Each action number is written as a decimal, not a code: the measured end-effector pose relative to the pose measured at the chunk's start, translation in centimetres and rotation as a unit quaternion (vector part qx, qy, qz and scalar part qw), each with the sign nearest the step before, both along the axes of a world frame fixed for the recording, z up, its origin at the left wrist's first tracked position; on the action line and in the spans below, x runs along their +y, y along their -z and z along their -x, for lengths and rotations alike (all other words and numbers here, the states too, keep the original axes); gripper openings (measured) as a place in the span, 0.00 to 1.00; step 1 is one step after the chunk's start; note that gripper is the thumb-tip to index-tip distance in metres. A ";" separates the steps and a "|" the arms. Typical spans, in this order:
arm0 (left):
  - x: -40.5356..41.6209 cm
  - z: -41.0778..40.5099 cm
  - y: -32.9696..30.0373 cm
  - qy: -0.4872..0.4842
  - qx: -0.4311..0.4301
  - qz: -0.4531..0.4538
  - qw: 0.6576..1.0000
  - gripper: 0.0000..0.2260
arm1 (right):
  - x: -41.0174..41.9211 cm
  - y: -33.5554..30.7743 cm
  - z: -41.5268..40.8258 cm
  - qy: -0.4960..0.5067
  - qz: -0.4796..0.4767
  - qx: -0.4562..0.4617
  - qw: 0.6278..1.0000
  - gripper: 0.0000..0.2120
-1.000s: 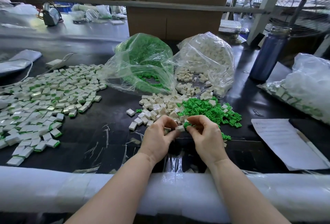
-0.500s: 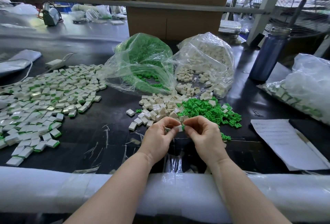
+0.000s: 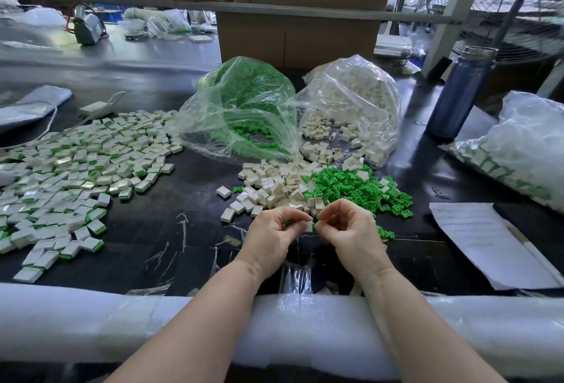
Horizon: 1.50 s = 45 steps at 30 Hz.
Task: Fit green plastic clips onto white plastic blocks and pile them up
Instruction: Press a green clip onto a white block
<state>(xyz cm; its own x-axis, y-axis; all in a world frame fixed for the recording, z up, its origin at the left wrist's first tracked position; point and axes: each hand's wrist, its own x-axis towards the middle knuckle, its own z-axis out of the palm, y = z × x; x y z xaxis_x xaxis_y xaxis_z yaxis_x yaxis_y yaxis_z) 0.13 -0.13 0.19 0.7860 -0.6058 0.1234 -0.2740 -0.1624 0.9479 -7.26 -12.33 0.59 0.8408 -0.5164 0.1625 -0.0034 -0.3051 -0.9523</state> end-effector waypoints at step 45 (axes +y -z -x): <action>-0.1 0.1 0.2 -0.004 -0.028 -0.003 1.000 0.04 | -0.1 -0.3 0.1 -0.013 -0.116 -0.033 0.993 0.06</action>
